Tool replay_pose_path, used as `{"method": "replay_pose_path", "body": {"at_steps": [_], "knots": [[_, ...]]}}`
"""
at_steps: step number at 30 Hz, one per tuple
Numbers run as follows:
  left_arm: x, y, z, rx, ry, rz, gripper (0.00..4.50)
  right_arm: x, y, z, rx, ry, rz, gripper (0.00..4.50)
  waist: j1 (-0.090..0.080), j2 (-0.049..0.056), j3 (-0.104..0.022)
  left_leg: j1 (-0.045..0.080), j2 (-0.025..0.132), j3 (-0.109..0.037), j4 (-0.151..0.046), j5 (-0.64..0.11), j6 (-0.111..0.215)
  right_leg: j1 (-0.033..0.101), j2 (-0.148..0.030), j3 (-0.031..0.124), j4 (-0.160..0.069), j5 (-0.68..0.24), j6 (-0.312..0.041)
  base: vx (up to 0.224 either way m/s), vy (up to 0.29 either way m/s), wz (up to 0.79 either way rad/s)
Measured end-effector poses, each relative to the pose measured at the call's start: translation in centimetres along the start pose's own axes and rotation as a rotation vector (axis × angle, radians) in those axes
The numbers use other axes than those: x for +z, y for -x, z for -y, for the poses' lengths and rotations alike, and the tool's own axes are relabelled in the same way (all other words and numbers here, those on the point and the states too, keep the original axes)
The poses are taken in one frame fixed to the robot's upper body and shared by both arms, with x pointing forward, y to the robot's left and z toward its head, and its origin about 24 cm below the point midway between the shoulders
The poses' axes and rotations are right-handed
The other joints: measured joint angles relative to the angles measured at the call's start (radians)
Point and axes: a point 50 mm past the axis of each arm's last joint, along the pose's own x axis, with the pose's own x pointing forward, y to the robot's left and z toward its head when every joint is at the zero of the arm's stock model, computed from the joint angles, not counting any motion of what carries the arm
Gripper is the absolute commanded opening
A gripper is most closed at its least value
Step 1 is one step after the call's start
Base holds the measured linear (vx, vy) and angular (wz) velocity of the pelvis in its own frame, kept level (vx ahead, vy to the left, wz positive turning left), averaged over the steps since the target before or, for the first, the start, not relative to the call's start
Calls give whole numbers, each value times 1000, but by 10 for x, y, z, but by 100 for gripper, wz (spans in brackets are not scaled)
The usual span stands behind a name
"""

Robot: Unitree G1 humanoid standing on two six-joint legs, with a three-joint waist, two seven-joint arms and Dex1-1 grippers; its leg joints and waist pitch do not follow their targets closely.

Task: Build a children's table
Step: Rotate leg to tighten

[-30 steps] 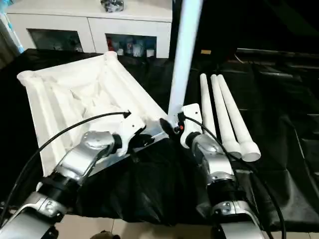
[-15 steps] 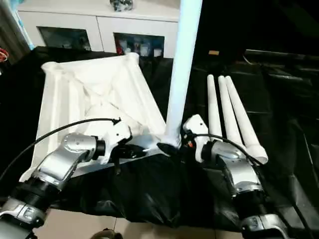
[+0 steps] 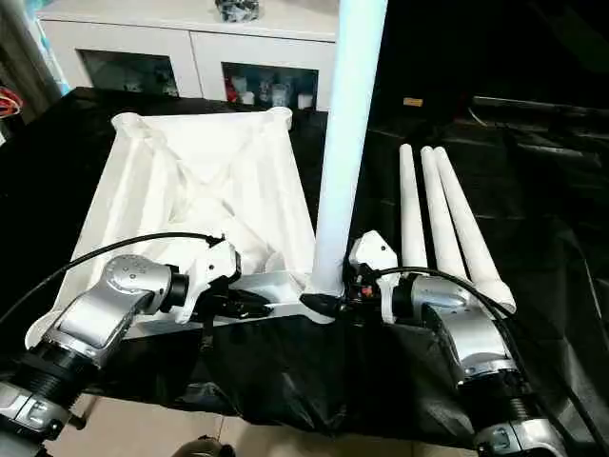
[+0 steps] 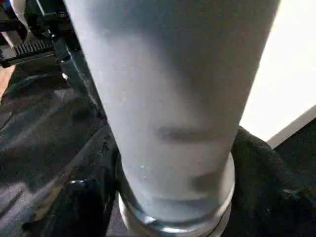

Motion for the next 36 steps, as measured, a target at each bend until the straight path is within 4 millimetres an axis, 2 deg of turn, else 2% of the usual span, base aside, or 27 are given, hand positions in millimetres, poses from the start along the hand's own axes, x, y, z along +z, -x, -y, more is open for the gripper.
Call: {"method": "replay_pose_path", "body": {"at_steps": [5,7,10,16,18,20,24,26,29,36], "knots": [[1,-5,-2,47,7,5,0,-1,-5,2,-65,-26,15,273,0,0,0,1,0,0,0,0,0,0,0,0,0,0,0,0,0,0],[2,-9,-5,96,20,9,0,-2,-11,7,-142,-49,30,272,-6,0,0,2,0,0,0,0,0,1,0,1,1,1,-1,0,0,0],[9,-22,-15,228,69,15,0,2,-27,24,-348,-111,61,270,-30,0,0,4,0,0,0,0,0,1,0,0,1,4,-1,0,0,0],[22,-44,-22,383,148,31,0,9,-43,40,-580,-181,91,270,-34,0,0,3,0,0,0,1,-1,0,0,0,1,5,-1,0,0,0],[24,-46,-22,397,156,34,0,10,-45,42,-596,-187,102,270,-32,0,0,2,0,0,0,1,-1,0,0,0,1,5,-1,0,0,0],[24,-46,-22,400,158,35,0,10,-45,43,-599,-189,108,340,-30,0,0,2,0,0,0,1,-1,0,0,0,0,5,-1,0,0,0],[24,-46,-23,407,156,32,0,11,-48,42,-594,-202,122,352,-31,0,0,2,0,0,0,1,-1,0,0,0,-1,5,-1,0,0,0],[24,-46,-23,406,156,32,0,10,-48,42,-593,-196,127,388,-31,0,0,2,0,0,0,1,-1,0,0,0,-1,5,-1,0,0,0],[24,-45,-22,400,147,31,0,10,-48,40,-568,-187,135,388,-33,0,0,2,0,0,0,1,-1,0,0,0,-1,5,0,0,0,0],[19,-34,-16,310,67,22,0,4,-33,32,-436,-104,115,388,-28,0,0,0,0,0,-1,1,-1,0,0,0,-3,4,1,0,0,0]]}}
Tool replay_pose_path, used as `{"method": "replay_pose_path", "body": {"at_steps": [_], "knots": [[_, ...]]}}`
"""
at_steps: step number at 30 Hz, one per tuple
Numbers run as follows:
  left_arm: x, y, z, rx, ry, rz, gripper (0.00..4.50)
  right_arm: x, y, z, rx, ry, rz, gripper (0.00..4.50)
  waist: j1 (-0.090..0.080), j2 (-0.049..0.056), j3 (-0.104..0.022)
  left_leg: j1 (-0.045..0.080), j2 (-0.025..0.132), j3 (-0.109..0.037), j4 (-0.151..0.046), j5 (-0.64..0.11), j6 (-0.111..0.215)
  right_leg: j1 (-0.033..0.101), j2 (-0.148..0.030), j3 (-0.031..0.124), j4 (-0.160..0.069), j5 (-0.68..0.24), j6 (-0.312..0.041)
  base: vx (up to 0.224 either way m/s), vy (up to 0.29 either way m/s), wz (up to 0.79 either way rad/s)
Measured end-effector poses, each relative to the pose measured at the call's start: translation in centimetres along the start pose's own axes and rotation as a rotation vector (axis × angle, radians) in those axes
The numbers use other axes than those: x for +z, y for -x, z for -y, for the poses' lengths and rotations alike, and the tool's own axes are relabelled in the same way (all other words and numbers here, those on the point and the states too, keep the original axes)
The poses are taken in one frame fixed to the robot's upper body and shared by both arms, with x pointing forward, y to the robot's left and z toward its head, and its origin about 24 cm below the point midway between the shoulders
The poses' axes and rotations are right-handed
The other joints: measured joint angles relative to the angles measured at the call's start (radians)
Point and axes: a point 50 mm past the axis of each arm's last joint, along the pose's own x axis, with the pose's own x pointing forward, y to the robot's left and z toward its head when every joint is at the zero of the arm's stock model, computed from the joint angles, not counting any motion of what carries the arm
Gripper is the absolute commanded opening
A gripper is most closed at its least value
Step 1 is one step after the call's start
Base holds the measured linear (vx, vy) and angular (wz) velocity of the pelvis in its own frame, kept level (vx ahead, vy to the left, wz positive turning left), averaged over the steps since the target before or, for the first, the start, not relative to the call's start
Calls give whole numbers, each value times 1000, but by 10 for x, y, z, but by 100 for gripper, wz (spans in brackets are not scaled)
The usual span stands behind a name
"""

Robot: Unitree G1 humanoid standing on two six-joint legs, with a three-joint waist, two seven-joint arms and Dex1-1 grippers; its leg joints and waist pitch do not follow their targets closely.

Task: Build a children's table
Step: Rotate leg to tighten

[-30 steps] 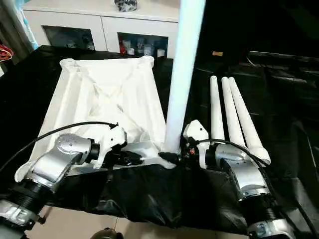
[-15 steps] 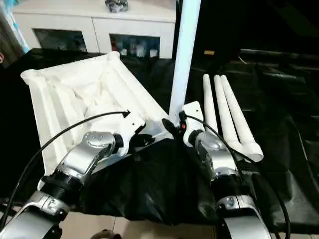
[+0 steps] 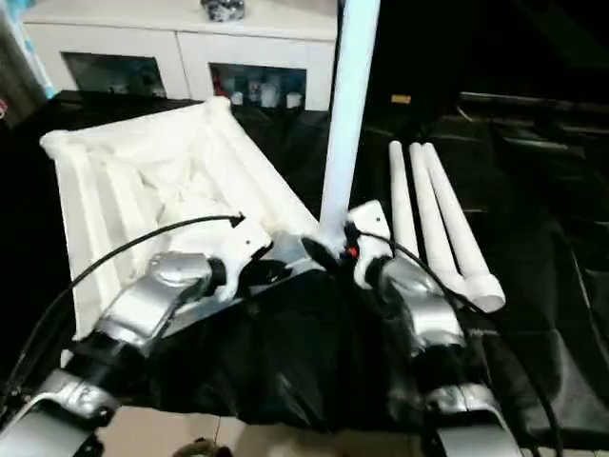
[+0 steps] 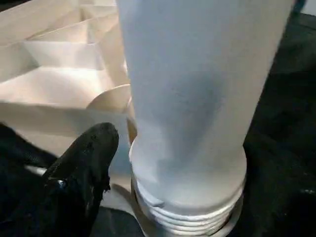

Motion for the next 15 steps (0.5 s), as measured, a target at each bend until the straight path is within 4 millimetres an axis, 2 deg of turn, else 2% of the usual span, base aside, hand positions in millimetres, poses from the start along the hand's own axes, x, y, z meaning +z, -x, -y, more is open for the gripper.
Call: {"method": "replay_pose_path", "body": {"at_steps": [2,11,12,15], "knots": [[-5,10,1,-63,-27,0,0,-3,14,-1,99,34,-20,388,4,0,0,0,0,0,-1,0,0,0,0,0,-1,-1,0,0,0,0],[-16,28,2,-207,-46,-6,0,-4,43,-4,339,83,-91,388,10,0,0,0,0,0,0,0,0,1,0,0,0,-1,0,0,0,0],[-16,28,3,-216,-47,-7,0,-3,44,-4,348,85,-94,361,10,0,0,0,0,0,0,0,0,0,0,0,0,-1,0,0,0,0],[-18,33,2,-258,-47,-15,0,-3,48,-6,395,100,-118,352,13,0,0,0,0,0,0,0,0,0,0,0,0,-1,0,0,0,0]]}}
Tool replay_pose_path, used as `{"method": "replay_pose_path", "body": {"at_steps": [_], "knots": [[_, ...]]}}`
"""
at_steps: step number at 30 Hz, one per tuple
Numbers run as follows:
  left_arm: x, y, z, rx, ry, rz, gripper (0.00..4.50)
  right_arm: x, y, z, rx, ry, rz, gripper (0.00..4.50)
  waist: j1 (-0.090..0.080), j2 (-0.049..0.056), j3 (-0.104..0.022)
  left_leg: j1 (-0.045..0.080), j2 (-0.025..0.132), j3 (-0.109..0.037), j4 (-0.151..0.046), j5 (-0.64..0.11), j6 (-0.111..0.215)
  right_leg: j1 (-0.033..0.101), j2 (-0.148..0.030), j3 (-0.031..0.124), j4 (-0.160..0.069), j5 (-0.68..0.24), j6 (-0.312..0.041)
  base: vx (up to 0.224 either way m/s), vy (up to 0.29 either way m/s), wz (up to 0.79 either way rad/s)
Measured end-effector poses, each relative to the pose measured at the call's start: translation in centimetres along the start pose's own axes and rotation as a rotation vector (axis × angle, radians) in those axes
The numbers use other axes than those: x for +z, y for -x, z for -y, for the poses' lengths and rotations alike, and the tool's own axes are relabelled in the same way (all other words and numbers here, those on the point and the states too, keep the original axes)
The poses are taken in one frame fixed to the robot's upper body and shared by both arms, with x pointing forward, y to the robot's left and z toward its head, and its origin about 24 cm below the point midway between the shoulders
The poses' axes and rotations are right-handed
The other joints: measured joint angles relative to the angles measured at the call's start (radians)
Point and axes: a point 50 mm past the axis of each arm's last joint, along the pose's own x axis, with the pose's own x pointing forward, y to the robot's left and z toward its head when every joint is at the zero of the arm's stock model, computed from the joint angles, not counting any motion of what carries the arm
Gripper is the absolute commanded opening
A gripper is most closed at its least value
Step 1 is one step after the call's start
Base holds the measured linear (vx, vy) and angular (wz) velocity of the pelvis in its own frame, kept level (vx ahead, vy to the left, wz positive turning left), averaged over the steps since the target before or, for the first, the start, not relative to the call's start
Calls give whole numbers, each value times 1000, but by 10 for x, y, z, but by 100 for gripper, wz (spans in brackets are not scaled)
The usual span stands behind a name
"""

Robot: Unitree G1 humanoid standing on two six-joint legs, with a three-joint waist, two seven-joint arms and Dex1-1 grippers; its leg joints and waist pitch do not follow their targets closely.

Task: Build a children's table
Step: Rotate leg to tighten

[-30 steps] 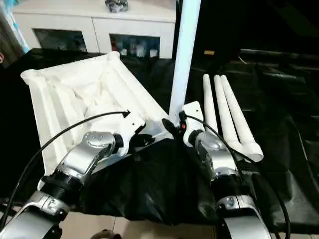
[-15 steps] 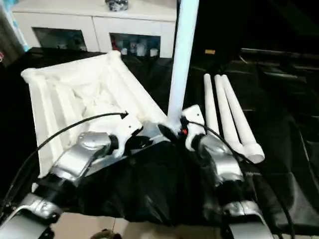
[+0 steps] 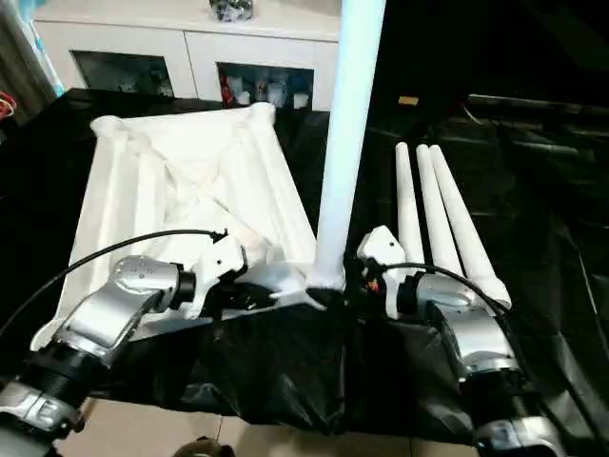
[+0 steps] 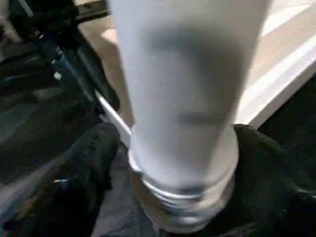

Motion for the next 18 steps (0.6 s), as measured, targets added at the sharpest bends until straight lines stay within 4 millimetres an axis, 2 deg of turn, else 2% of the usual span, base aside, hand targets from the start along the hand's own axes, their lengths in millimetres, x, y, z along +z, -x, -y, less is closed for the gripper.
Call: {"method": "replay_pose_path", "body": {"at_steps": [7,12,16,18], "knots": [[-1,3,1,-35,-6,-9,0,1,-3,-4,33,7,-2,281,7,0,0,0,0,0,0,0,0,0,0,0,0,0,0,0,0,0],[-1,3,1,-33,-7,-7,0,1,-5,-5,35,3,4,272,9,0,0,0,0,0,0,0,0,0,0,0,0,0,0,0,0,0],[0,-3,-1,25,-2,1,0,0,-10,-2,-51,-12,18,272,6,0,0,1,0,0,0,0,0,1,0,0,1,0,0,0,0,0],[2,-8,-6,95,22,9,0,-1,-19,5,-165,-54,44,272,-4,-2,-1,3,0,0,0,0,0,2,0,0,2,1,-1,0,0,0]]}}
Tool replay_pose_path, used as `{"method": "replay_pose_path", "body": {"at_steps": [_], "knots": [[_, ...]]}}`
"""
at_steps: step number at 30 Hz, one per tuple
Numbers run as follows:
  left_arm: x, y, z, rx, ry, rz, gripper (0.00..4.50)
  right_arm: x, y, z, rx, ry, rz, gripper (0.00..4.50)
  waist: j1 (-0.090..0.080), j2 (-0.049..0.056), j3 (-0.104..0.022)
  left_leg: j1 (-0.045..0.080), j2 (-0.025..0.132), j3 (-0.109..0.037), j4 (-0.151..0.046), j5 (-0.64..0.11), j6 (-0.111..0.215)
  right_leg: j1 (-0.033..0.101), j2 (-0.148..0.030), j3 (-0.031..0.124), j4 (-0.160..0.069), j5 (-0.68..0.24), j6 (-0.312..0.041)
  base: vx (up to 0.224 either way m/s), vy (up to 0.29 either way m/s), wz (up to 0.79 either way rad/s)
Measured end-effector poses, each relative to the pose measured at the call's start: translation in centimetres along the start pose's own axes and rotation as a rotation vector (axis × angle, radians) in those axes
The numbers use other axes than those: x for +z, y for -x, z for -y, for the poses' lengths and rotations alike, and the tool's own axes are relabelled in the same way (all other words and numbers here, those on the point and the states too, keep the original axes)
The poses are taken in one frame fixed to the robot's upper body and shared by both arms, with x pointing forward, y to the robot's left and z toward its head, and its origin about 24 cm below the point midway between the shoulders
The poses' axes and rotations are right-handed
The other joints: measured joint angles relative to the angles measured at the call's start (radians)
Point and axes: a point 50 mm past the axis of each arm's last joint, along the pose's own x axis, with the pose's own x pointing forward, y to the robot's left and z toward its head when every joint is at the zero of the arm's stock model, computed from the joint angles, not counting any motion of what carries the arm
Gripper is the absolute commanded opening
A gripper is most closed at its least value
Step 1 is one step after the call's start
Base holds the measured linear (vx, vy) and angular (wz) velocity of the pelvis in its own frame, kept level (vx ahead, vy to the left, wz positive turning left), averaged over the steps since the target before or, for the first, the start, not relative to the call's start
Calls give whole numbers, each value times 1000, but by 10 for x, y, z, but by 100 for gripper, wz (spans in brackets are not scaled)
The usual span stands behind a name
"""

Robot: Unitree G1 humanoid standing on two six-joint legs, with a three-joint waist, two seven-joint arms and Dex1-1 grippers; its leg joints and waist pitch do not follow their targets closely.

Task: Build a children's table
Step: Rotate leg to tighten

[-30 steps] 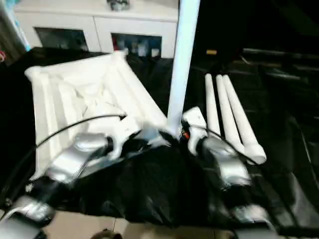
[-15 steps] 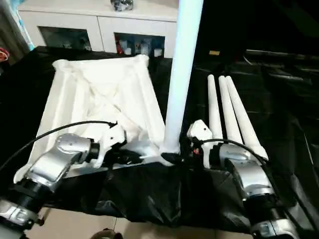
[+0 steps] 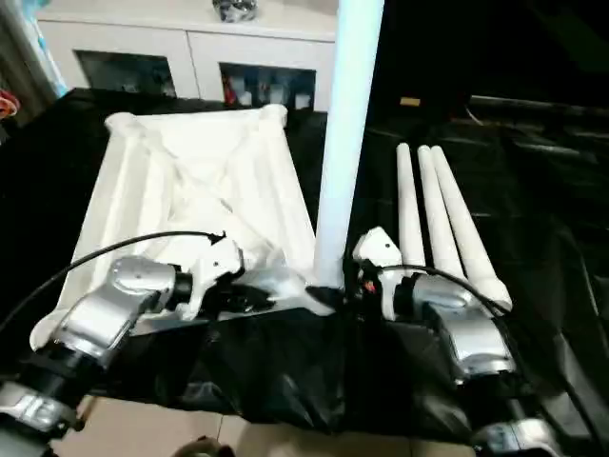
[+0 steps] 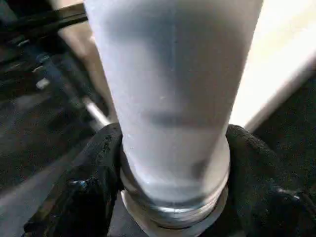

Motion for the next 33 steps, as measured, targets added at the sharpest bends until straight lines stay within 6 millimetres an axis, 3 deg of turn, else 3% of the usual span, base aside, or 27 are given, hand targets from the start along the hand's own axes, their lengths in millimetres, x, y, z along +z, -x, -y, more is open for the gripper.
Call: {"method": "replay_pose_path", "body": {"at_steps": [3,9,10,14,19,24,33], "knots": [[9,-17,-6,118,37,1,0,4,-18,11,-206,-67,36,271,-17,0,0,0,0,0,1,0,0,-1,0,0,1,3,-1,0,0,0],[21,-36,-9,239,93,7,0,12,-36,20,-404,-123,56,270,-20,0,0,0,0,0,0,0,0,-1,0,0,0,3,-1,0,0,0],[22,-36,-9,243,95,8,0,11,-37,20,-409,-126,59,326,-19,0,0,-1,0,0,0,0,0,-1,0,0,0,3,-1,0,0,0],[22,-36,-9,243,94,8,0,12,-40,18,-406,-145,77,346,-19,1,0,-1,0,0,0,0,0,-1,0,0,-2,3,0,0,0,0],[21,-34,-7,225,75,4,0,12,-38,17,-363,-145,85,405,-21,1,0,-1,0,0,0,0,0,-1,0,0,-2,3,0,0,0,0],[19,-29,-1,145,32,12,0,6,-31,15,-268,-108,56,443,-11,3,1,-2,0,0,-1,0,0,-2,0,0,-3,2,0,0,0,0],[11,-13,3,20,1,13,0,3,-8,9,-53,-2,6,443,-3,5,2,-3,0,0,-1,0,0,-2,0,0,-4,2,0,0,0,0]]}}
